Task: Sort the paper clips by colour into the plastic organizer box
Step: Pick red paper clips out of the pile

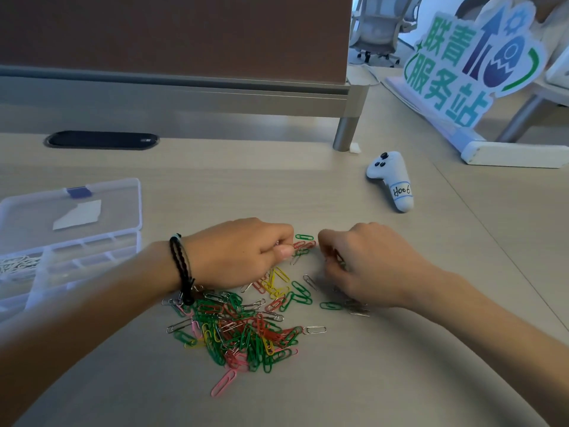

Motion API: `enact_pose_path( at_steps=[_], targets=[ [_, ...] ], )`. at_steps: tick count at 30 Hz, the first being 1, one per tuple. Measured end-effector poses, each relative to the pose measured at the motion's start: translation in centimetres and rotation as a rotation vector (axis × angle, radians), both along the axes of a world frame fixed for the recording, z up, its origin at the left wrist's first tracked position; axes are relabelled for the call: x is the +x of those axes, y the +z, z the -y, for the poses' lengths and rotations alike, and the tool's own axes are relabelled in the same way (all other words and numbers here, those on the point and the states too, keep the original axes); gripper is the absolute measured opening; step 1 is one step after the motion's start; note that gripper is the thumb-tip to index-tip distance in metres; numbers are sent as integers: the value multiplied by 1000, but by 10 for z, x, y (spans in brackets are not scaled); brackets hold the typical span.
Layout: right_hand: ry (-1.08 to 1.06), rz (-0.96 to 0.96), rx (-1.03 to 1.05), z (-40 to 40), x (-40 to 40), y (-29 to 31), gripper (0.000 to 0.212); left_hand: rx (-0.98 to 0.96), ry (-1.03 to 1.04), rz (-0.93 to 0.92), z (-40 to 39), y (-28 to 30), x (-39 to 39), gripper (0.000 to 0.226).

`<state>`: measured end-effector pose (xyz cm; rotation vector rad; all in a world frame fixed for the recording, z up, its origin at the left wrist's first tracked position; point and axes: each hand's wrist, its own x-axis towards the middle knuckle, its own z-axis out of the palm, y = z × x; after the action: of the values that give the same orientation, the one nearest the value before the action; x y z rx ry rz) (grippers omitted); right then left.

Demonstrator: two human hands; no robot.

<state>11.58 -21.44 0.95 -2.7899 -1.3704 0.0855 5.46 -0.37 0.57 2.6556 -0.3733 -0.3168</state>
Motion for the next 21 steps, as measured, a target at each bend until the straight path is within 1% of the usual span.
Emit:
enact_pose_path(
  at_steps=[1, 3, 5, 6, 8, 10, 11, 13, 14, 15, 16, 18, 20, 21],
  targets=[
    [-36, -86, 106, 2, 3, -3, 17, -28, -7, -1, -1, 0, -1, 29],
    [-91, -283, 283, 3, 10, -6, 29, -115, -28, -6, -3, 0, -1, 34],
    [-140, -550, 449, 2, 17, -7, 38, -281, -20, -42, -3, 0, 0, 32],
    [-166, -703, 514, 1, 21, -7, 38, -407, 3, -69, -5, -1, 1, 30],
    [-201, -961, 587, 0, 29, -8, 32, -765, 65, -145, -9, -4, 1, 23],
    [-219, -1053, 583, 0, 39, -9, 28, -1153, 73, -285, -15, -12, 4, 15],
    [-224, -1061, 569, -2, 42, -9, 28, -1299, 52, -363, -16, -15, 5, 15],
    [-224, -1048, 553, -7, 46, -7, 30, -1509, 4, -486, -18, -19, 9, 17],
    [-213, -1015, 544, -10, 46, -5, 29, -1586, -17, -531, -17, -19, 10, 16],
    [-183, -934, 519, -12, 46, -3, 25, -1645, -31, -566, -16, -18, 12, 15],
    [-127, -802, 473, -15, 46, -1, 19, -1689, -32, -595, -15, -18, 14, 16],
    [33, -480, 297, -20, 47, 1, 12, -1718, 7, -632, -13, -17, 18, 24],
    [135, -163, 54, -25, 46, 3, 20, -1693, 69, -628, -13, -16, 22, 26],
    [159, -50, -31, -28, 44, 4, 25, -1664, 106, -623, -13, -16, 24, 28]
  ],
)
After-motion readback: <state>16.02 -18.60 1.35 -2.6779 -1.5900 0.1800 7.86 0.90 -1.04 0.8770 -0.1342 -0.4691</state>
